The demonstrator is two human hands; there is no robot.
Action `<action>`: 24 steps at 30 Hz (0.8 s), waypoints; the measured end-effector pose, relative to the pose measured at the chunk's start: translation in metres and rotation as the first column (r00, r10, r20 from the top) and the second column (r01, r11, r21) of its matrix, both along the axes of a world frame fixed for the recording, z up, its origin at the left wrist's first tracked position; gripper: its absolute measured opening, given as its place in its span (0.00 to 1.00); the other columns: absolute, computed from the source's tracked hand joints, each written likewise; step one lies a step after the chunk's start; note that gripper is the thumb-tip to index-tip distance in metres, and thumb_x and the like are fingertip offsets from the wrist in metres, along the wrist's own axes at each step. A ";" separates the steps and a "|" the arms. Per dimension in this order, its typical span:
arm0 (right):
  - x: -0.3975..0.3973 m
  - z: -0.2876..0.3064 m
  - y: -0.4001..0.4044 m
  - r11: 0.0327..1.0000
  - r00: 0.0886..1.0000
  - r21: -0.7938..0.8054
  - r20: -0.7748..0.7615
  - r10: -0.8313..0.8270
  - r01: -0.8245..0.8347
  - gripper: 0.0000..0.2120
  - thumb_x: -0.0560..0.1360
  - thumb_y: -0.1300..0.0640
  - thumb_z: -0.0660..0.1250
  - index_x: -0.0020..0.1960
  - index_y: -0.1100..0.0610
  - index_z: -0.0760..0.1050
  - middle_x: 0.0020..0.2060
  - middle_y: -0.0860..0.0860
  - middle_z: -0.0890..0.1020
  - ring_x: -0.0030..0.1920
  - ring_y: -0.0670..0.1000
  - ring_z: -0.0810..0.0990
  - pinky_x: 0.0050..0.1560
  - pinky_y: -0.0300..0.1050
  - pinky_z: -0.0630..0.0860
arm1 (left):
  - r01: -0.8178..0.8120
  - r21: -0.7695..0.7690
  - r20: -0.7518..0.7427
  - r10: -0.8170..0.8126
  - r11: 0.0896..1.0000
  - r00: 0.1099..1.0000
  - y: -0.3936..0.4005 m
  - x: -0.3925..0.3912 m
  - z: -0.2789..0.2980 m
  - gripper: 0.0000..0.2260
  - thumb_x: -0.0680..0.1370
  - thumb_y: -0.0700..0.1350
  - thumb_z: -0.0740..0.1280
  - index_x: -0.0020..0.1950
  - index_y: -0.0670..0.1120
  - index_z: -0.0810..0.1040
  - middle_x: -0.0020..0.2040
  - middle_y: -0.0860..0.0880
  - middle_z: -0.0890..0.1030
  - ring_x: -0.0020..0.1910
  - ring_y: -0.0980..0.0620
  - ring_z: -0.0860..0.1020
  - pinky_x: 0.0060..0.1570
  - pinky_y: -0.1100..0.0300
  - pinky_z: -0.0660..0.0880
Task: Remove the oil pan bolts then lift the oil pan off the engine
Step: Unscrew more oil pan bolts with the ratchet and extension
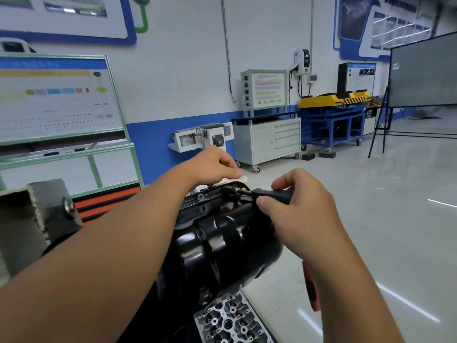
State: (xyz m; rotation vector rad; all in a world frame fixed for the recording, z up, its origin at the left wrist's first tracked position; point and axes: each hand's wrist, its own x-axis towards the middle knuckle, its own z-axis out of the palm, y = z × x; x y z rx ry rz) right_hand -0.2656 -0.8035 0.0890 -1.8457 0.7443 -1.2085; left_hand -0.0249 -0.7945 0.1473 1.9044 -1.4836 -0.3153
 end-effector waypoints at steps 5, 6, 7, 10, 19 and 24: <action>0.010 -0.009 0.018 0.999 0.981 -0.017 0.191 -0.032 0.036 0.07 0.78 0.49 0.71 0.44 0.46 0.74 0.42 0.27 0.79 0.44 0.32 0.77 0.34 0.28 0.70 | -0.018 0.057 0.021 0.017 0.998 1.000 -0.003 0.004 -0.003 0.08 0.79 0.49 0.72 0.43 0.48 0.87 0.33 0.57 0.81 0.27 0.60 0.71 0.29 0.66 0.70; 0.013 -0.010 0.027 0.999 0.976 -0.032 0.216 -0.028 0.036 0.09 0.80 0.44 0.67 0.44 0.45 0.73 0.43 0.26 0.78 0.44 0.33 0.77 0.34 0.30 0.70 | -0.022 0.061 0.023 0.020 0.998 1.000 -0.004 0.004 -0.003 0.08 0.80 0.49 0.72 0.43 0.49 0.88 0.33 0.58 0.81 0.27 0.61 0.71 0.28 0.67 0.70; 0.017 -0.012 0.035 0.998 0.971 -0.048 0.238 -0.020 0.033 0.11 0.80 0.39 0.62 0.44 0.45 0.71 0.43 0.28 0.79 0.43 0.34 0.78 0.34 0.32 0.71 | -0.034 0.067 0.009 0.033 0.997 0.999 -0.005 0.005 -0.003 0.08 0.80 0.50 0.71 0.44 0.50 0.88 0.34 0.57 0.81 0.27 0.60 0.72 0.28 0.66 0.70; 0.024 -0.016 0.051 0.987 0.977 -0.147 0.209 -0.032 0.064 0.10 0.79 0.37 0.58 0.47 0.43 0.66 0.36 0.44 0.80 0.39 0.42 0.79 0.34 0.41 0.73 | -0.078 0.089 -0.029 0.081 0.993 0.996 -0.007 0.006 -0.002 0.10 0.81 0.50 0.69 0.46 0.49 0.88 0.36 0.52 0.82 0.27 0.57 0.71 0.26 0.64 0.69; 0.012 -0.009 -0.003 0.993 0.959 0.002 0.258 -0.116 0.119 0.05 0.75 0.51 0.73 0.48 0.44 0.78 0.40 0.39 0.82 0.44 0.38 0.79 0.39 0.28 0.70 | -0.108 0.126 -0.074 0.118 0.986 0.990 -0.009 0.008 -0.003 0.12 0.81 0.51 0.69 0.44 0.47 0.88 0.32 0.54 0.81 0.26 0.59 0.71 0.26 0.65 0.68; 0.021 -0.010 -0.017 0.949 0.918 0.264 0.306 -0.251 0.171 0.14 0.78 0.41 0.68 0.39 0.48 0.79 0.31 0.33 0.80 0.34 0.42 0.79 0.35 0.44 0.71 | -0.146 0.106 -0.158 0.162 0.984 0.974 -0.008 0.010 -0.008 0.12 0.82 0.48 0.70 0.42 0.44 0.86 0.30 0.53 0.79 0.25 0.59 0.69 0.24 0.66 0.66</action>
